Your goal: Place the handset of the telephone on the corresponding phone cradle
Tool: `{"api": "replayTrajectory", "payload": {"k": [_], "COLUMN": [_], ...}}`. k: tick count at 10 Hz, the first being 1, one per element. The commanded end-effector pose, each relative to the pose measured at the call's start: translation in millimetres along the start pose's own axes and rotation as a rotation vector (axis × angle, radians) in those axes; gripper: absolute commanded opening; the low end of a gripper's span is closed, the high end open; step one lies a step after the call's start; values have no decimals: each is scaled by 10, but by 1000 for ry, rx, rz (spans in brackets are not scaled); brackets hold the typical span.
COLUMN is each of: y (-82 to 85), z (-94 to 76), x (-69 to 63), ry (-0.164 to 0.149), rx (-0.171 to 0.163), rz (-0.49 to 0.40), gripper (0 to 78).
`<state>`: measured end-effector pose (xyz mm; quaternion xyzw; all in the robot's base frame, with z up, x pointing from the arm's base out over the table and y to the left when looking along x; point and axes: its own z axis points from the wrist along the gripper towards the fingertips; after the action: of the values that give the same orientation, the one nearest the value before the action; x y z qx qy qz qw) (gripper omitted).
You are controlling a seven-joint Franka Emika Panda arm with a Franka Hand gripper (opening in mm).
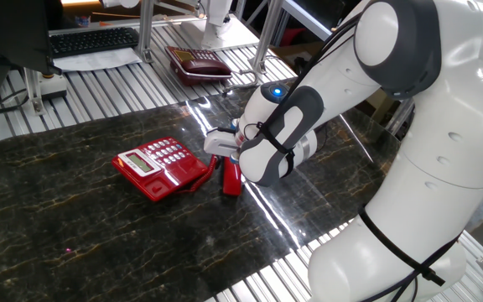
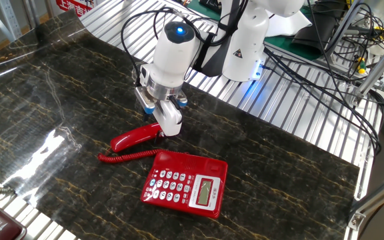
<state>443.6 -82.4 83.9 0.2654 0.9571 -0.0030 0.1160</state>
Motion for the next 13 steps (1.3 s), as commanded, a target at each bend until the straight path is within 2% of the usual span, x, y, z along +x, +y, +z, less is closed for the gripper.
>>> {"api": "replayTrajectory", "payload": {"k": [1, 13], "y": [169, 194], "z": [378, 442], "x": [174, 164], "ry": [64, 66], "rx": [65, 66], "rz": [-262, -273], "gripper": [773, 773]}}
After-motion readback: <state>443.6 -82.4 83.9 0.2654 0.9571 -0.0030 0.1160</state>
